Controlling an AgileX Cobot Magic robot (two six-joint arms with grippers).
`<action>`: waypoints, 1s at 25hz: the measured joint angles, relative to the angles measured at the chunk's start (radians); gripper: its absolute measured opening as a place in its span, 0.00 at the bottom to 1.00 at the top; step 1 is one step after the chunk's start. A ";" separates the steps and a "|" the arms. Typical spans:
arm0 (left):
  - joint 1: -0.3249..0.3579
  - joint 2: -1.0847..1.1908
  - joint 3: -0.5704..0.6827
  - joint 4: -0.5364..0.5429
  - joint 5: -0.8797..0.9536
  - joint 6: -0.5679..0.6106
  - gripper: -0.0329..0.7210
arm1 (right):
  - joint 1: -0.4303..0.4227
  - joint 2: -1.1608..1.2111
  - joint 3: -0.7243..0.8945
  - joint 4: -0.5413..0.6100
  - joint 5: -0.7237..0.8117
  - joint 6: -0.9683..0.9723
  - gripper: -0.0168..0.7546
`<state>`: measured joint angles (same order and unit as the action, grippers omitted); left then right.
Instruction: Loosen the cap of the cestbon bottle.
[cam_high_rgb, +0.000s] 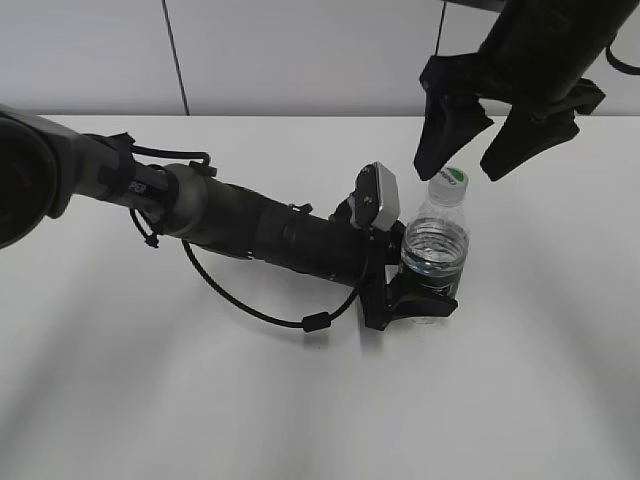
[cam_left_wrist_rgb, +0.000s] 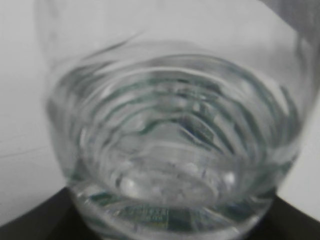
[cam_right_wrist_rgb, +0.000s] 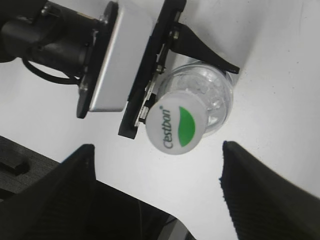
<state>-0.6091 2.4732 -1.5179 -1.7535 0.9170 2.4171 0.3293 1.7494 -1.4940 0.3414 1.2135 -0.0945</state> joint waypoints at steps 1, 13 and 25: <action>0.000 0.000 0.000 0.000 0.000 0.000 0.72 | 0.003 0.006 -0.001 -0.005 0.000 0.004 0.79; 0.000 0.000 0.000 0.000 0.000 0.000 0.71 | 0.004 0.066 -0.004 -0.022 -0.020 0.011 0.75; 0.000 0.000 0.000 0.000 0.000 0.000 0.71 | 0.004 0.072 -0.005 -0.023 -0.072 -0.017 0.41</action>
<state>-0.6091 2.4732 -1.5179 -1.7535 0.9170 2.4171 0.3330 1.8210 -1.4988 0.3184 1.1413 -0.1115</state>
